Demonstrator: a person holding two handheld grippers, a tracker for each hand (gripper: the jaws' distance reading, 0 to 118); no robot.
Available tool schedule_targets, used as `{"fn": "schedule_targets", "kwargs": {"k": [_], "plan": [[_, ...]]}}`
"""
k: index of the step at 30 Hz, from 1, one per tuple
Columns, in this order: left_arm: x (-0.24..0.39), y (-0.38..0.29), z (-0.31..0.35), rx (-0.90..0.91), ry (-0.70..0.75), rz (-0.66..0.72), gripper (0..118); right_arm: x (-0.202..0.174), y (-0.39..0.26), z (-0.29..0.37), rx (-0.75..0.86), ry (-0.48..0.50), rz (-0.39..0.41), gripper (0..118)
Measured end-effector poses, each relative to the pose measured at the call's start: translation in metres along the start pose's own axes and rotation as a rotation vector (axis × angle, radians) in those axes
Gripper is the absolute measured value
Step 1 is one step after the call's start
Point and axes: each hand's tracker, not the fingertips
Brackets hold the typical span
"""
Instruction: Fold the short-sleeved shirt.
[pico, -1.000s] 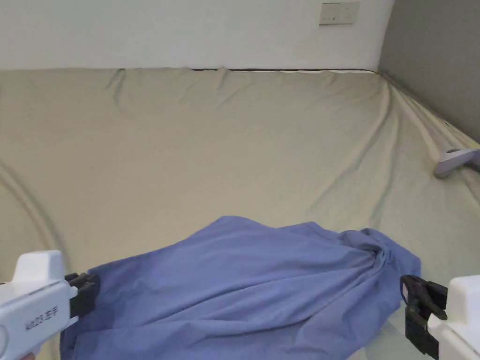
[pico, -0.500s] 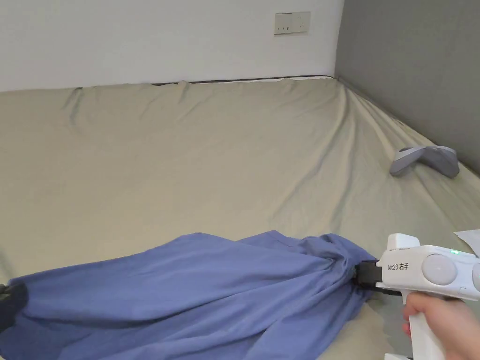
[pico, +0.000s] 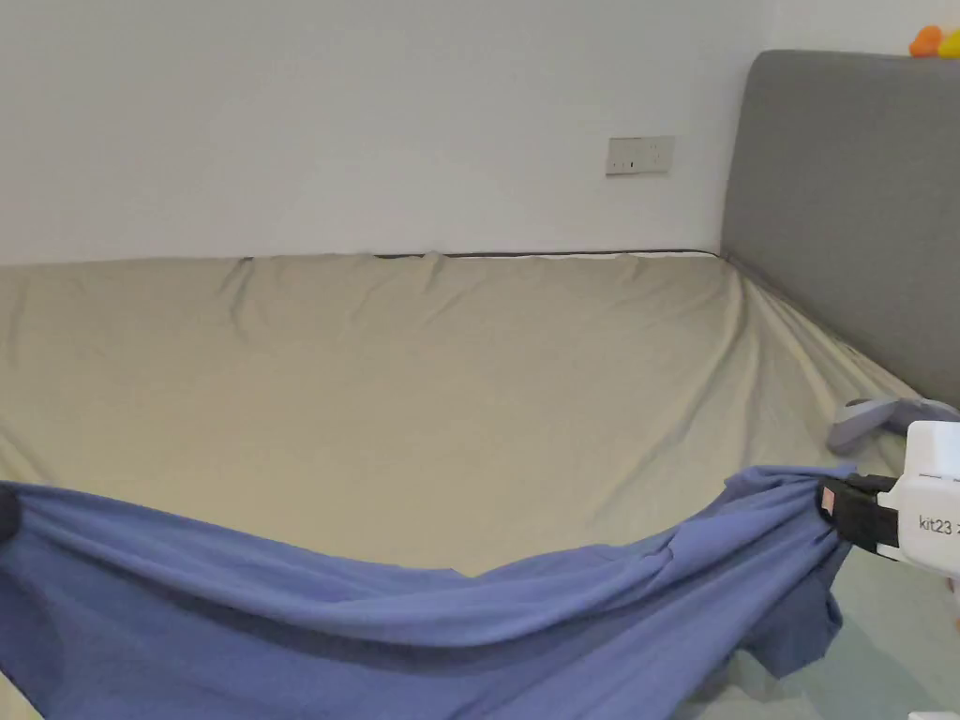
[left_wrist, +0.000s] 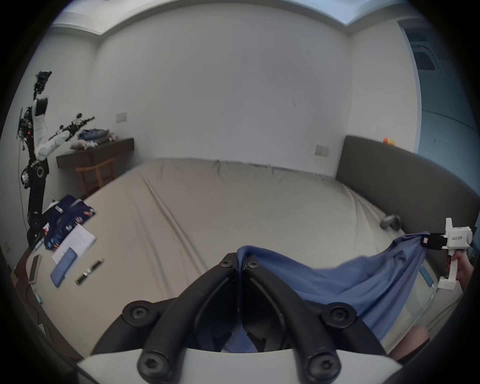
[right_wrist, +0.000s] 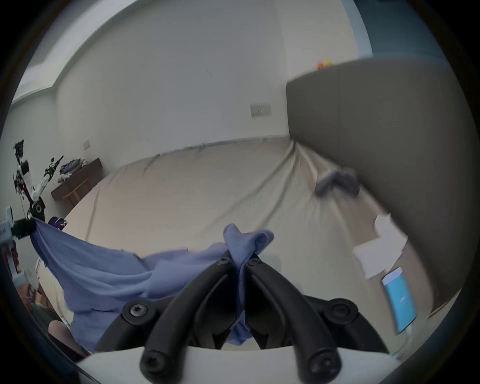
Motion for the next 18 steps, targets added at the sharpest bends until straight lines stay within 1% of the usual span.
{"fn": "schedule_targets", "kwargs": {"k": [2, 5, 8, 9, 11, 12, 13, 15, 16, 17, 18], "plan": [[-0.015, 0.023, 0.008, 0.031, 0.015, 0.010, 0, -0.001, 0.025, 0.023, 0.056, -0.015, 0.009, 4], [-0.028, 0.058, 0.020, 0.080, 0.031, 0.014, 0, -0.005, 0.058, 0.048, 0.117, -0.037, 0.058, 4], [-0.041, 0.089, 0.021, 0.119, 0.028, 0.057, 0, -0.006, 0.086, 0.058, 0.173, -0.073, 0.109, 4], [-0.042, 0.100, 0.019, 0.129, 0.016, 0.071, 0, -0.008, 0.095, 0.059, 0.175, -0.075, 0.112, 4], [-0.051, 0.115, 0.004, 0.149, 0.020, 0.052, 0, -0.013, 0.114, 0.055, 0.197, -0.084, 0.109, 4], [-0.046, 0.125, -0.004, 0.161, 0.038, 0.009, 0, -0.012, 0.125, 0.047, 0.202, -0.091, 0.112, 4], [-0.041, 0.133, -0.012, 0.169, 0.051, -0.020, 0, -0.018, 0.136, 0.041, 0.217, -0.109, 0.131, 4], [-0.032, 0.151, -0.032, 0.175, 0.063, -0.052, 0, -0.028, 0.163, 0.027, 0.293, -0.152, 0.206, 4], [-0.029, 0.164, -0.044, 0.181, 0.064, -0.045, 0, -0.026, 0.177, 0.015, 0.298, -0.168, 0.197, 4], [-0.027, 0.173, -0.055, 0.186, 0.071, -0.036, 0, -0.028, 0.188, 0.005, 0.286, -0.158, 0.174, 4], [-0.027, 0.184, -0.072, 0.184, 0.085, -0.032, 0, -0.030, 0.202, -0.005, 0.306, -0.170, 0.165, 4]]}}
